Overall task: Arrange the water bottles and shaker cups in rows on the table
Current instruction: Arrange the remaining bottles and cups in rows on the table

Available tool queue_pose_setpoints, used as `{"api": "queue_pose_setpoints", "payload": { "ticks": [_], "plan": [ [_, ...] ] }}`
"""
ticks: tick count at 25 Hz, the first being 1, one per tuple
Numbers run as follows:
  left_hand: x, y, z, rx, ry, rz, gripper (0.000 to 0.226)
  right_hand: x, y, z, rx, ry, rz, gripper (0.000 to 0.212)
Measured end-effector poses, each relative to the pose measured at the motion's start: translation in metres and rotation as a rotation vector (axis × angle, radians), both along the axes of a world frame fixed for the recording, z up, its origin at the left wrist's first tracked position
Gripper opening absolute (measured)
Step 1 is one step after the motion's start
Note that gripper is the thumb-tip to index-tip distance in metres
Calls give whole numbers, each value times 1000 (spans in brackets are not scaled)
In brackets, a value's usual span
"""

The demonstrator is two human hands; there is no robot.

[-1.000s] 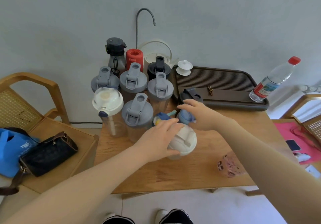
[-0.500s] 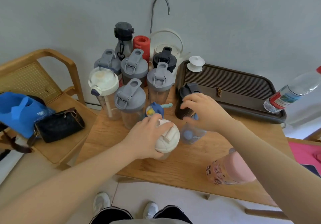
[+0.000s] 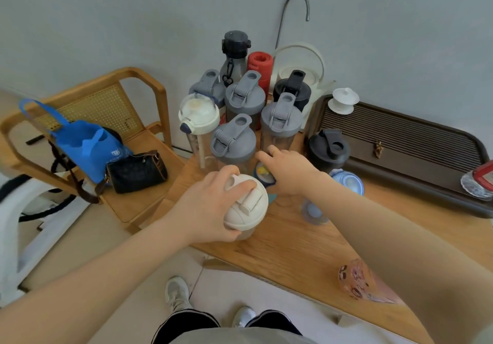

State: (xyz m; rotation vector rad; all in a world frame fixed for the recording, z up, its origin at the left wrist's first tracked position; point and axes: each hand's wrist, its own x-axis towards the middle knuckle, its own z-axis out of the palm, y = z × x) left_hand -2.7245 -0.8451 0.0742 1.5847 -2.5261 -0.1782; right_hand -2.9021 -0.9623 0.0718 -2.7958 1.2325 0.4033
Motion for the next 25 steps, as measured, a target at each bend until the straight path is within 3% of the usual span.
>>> {"api": "queue_pose_setpoints", "payload": {
  "ticks": [3,7,11,16,20,25],
  "plan": [
    [-8,-6,-9,20,-48,-47,83,-14,3,6,-20,114,67,74],
    [-24,-22,-17,-95,-178,-127,88,-39,14,6,-56,219,73,70],
    [-34,-37,-9,-125,-180,-105,91,-56,18,4,-147,233,50,59],
    [-39,-44,-8,-174,-227,-157,92,-70,23,11,-101,133,29,73],
    [-48,-47,-7,-89,-251,-109,85,-87,30,37,-180,-96,-224,78],
    [-58,-62,-15,-144,-271,-75,88,-115,38,38,38,-56,-471,88]
  ]
}}
